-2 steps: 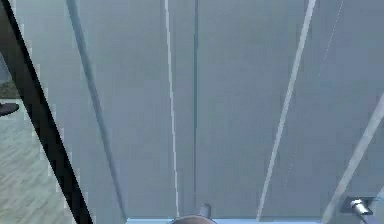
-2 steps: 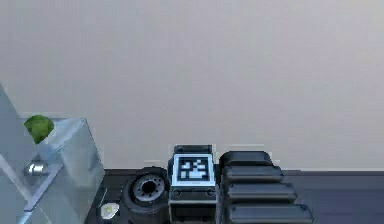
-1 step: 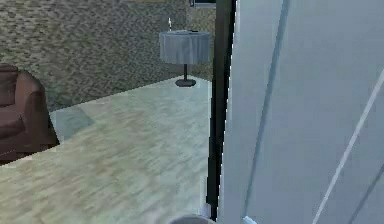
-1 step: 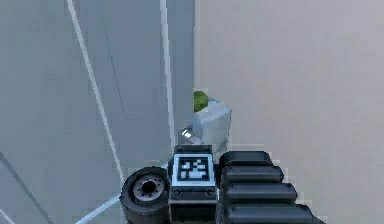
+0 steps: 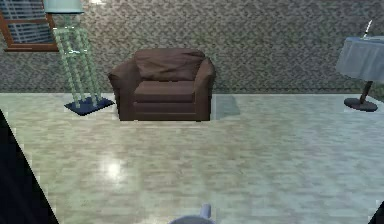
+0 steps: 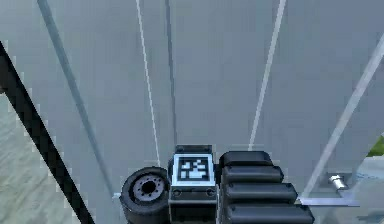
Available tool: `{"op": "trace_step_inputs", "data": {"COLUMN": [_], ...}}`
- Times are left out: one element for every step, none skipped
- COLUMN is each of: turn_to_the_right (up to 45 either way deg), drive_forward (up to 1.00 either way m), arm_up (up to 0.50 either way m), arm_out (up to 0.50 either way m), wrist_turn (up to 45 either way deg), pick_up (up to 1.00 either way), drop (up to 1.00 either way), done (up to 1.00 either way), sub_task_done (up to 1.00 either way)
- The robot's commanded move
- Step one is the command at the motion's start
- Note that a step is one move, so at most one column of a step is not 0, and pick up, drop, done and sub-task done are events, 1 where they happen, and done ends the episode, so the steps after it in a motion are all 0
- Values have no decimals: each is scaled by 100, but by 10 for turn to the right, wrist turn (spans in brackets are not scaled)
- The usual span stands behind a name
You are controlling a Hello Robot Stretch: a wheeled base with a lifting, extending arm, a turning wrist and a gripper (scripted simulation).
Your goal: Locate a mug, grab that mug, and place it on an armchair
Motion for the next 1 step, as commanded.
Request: {"op": "trace_step_inputs", "data": {"turn_to_the_right": [-90], "drive_forward": [0], "arm_up": [0], "arm_out": [0], "wrist_turn": [0], "pick_up": [0], "drop": [0], "done": [0], "sub_task_done": [0]}}
